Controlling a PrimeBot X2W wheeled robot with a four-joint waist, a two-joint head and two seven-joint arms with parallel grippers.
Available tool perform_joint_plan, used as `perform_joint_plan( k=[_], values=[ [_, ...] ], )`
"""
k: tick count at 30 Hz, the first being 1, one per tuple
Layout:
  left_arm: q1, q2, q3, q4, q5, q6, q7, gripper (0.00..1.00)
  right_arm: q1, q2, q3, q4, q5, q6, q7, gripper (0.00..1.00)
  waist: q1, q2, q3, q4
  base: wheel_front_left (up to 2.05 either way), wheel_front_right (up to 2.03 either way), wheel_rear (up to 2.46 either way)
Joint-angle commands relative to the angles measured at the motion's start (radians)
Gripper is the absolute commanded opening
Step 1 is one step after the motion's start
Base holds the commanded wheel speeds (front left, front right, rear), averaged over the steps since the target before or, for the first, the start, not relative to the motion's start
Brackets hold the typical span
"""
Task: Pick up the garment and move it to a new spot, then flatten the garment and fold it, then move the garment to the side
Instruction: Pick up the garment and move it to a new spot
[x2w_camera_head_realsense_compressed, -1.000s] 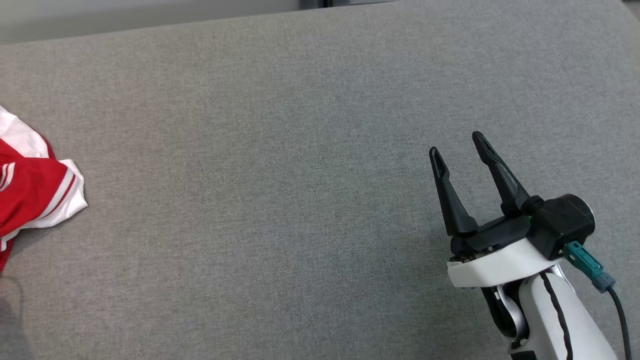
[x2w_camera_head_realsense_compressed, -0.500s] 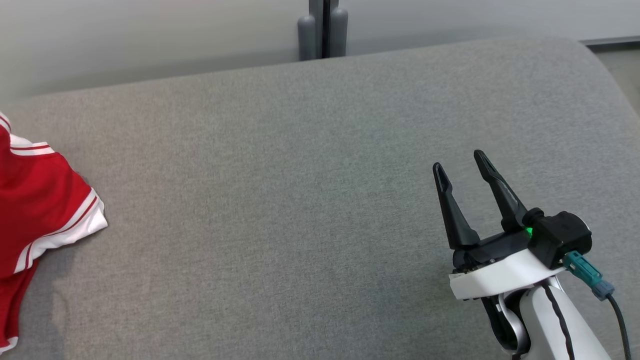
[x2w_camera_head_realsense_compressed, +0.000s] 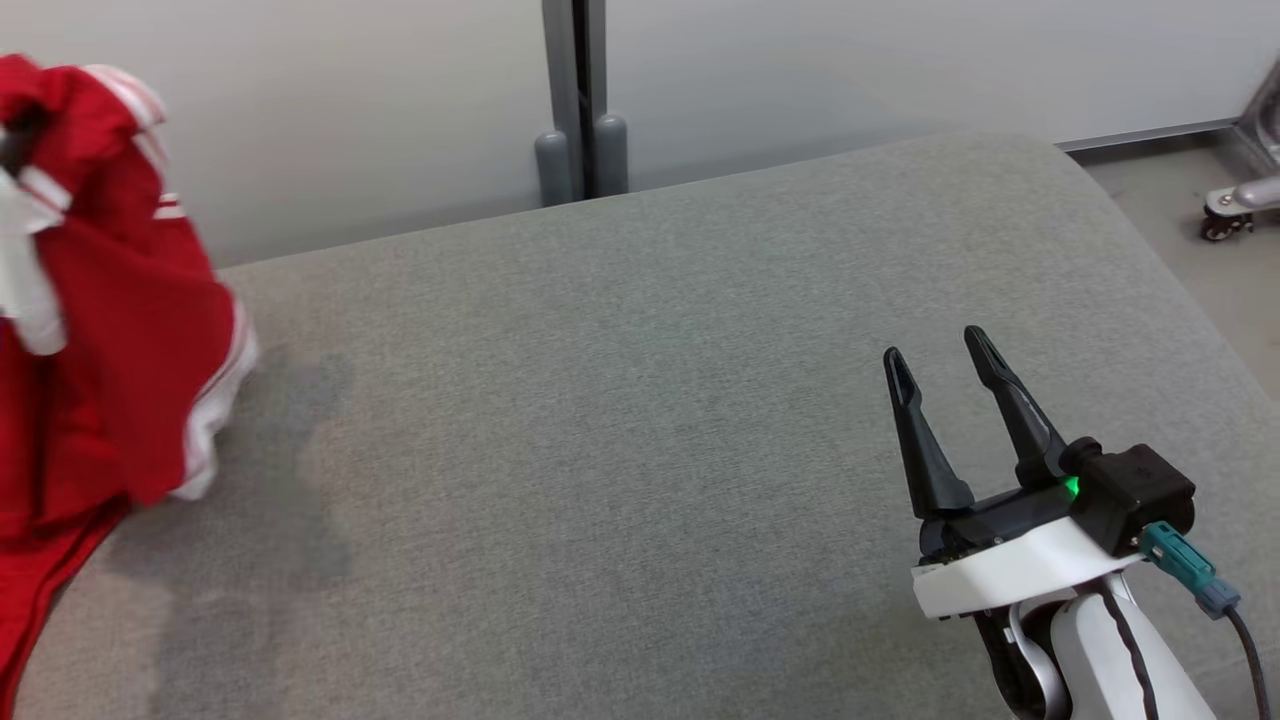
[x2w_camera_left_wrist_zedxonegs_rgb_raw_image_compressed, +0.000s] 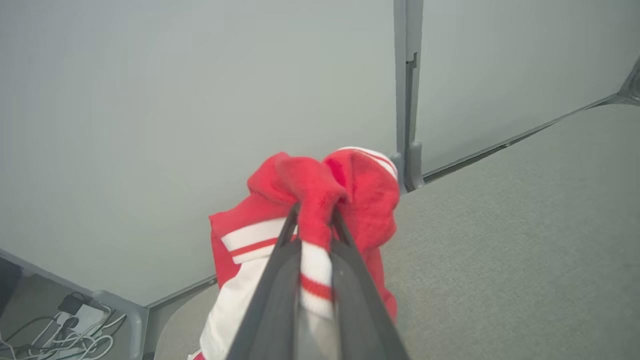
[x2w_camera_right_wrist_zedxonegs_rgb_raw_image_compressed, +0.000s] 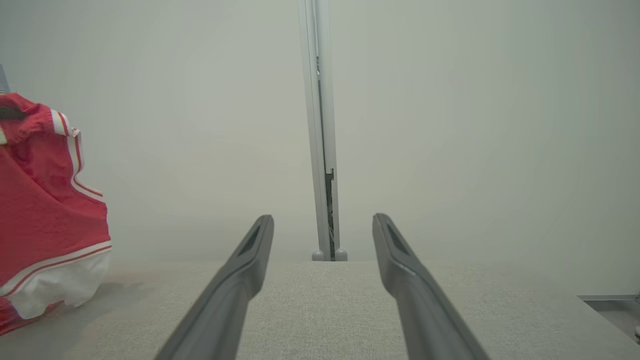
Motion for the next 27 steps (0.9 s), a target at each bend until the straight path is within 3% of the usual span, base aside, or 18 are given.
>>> perform_joint_plan(
  k=[1,11,15,20,27],
  values=[
    [-0.001,-0.019,-0.008,-0.031,0.005,0.008,0.005,0.0,0.016,-0.007,-0.002,0.001,0.003,0.002,-0.002,1.0,0.0,0.0,-0.01,-0.017,0.0,0.0,0.0],
    [0.088,-0.159,-0.083,-0.257,-0.006,0.088,0.038,0.0,0.018,-0.007,-0.026,-0.013,0.013,0.002,-0.002,1.0,0.0,0.0,0.018,-0.077,0.0,0.0,0.0],
    [0.136,-0.26,-0.121,-0.294,-0.008,0.128,0.009,0.0,0.009,-0.007,-0.025,-0.024,0.023,0.002,-0.002,1.0,0.0,0.0,0.049,-0.118,0.0,0.0,0.0],
    [0.159,-0.355,-0.138,-0.246,-0.009,0.156,-0.048,0.0,-0.001,-0.007,-0.024,-0.033,0.031,0.002,-0.002,1.0,0.0,0.0,0.085,-0.166,0.0,0.0,0.0],
    [0.143,-0.489,-0.172,-0.114,0.001,0.133,-0.152,0.0,0.001,-0.007,-0.026,-0.051,0.048,0.002,-0.002,1.0,0.0,0.0,0.129,-0.224,0.0,0.0,0.0]
  ],
)
